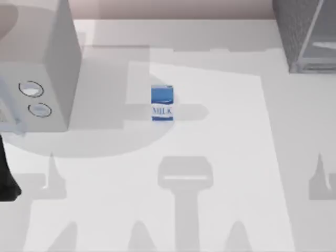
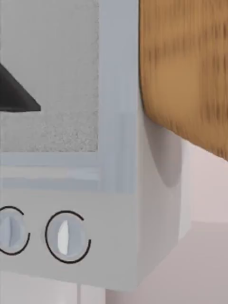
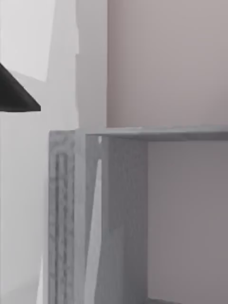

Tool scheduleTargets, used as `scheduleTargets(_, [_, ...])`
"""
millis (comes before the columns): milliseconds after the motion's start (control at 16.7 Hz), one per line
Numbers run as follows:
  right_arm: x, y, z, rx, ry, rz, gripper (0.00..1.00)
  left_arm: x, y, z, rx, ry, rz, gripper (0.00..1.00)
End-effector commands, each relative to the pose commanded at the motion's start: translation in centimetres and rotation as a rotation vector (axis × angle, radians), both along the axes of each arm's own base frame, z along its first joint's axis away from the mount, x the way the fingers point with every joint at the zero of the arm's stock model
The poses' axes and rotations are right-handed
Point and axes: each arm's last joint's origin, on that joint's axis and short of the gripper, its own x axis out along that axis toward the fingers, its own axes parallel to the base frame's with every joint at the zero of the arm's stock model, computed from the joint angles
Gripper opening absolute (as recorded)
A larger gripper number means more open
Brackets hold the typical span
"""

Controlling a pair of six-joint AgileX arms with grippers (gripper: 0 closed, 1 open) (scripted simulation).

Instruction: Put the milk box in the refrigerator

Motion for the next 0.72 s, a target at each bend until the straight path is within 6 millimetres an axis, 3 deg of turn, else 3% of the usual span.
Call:
scheduleTargets(300, [0.2,0.2,0.7,0.009,0.007,0.008,1.0,0.0,0.0,0.0,0.0,0.0,0.0,1.0])
scheduleTargets(540, [1.5,1.1,3.2,0.034,0.041,0.024,1.0,0.0,0.0,0.0,0.0,0.0,0.0,1.0])
scheduleTargets(720, [3.8,2.6,5.6,0.052,0.078,0.033,1.0,0.0,0.0,0.0,0.0,0.0,0.0,1.0])
